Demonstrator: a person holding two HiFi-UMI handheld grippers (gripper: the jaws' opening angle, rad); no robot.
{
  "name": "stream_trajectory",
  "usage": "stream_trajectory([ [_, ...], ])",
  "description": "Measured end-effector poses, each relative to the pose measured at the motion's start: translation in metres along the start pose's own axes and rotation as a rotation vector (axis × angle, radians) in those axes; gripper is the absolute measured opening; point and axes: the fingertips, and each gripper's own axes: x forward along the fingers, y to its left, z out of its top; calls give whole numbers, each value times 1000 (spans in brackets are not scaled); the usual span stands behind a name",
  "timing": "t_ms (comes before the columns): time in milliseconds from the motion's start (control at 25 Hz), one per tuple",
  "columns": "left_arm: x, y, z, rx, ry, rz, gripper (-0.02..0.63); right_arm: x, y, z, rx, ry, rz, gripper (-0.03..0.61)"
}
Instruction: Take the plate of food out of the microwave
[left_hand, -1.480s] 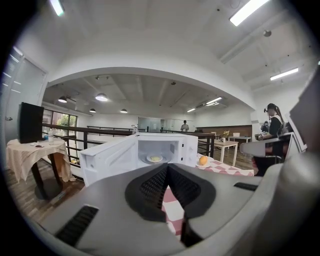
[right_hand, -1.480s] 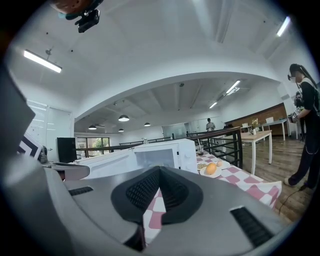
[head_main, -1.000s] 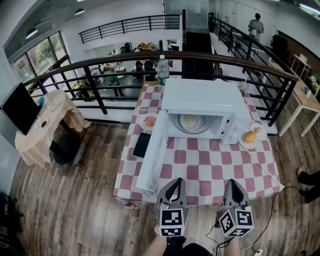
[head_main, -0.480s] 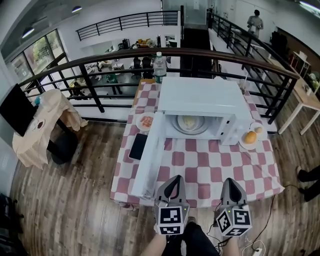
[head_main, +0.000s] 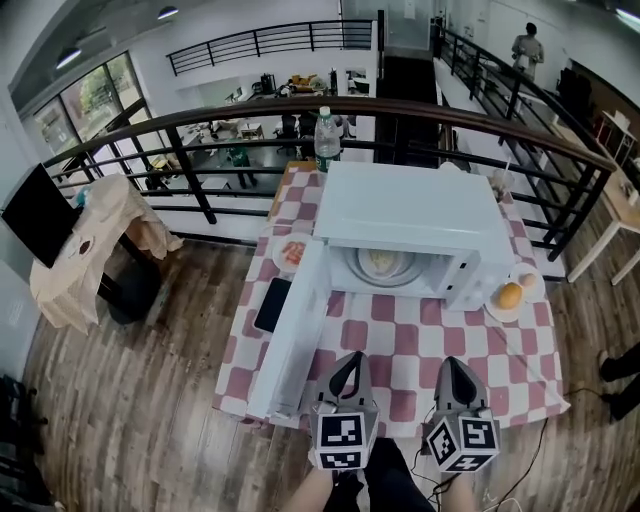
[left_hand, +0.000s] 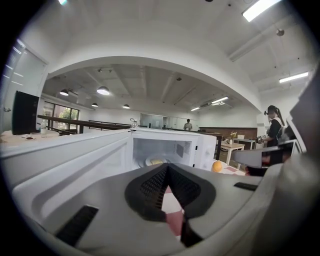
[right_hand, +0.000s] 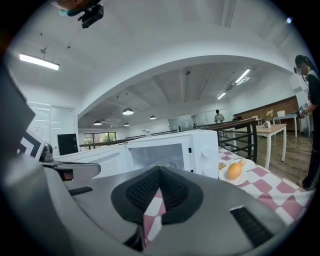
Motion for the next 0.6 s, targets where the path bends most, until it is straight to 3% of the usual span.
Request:
stream_trajectory([
  [600,89,9,16,-39,18,127,29,101,-22,21,-8,40,155,-5],
])
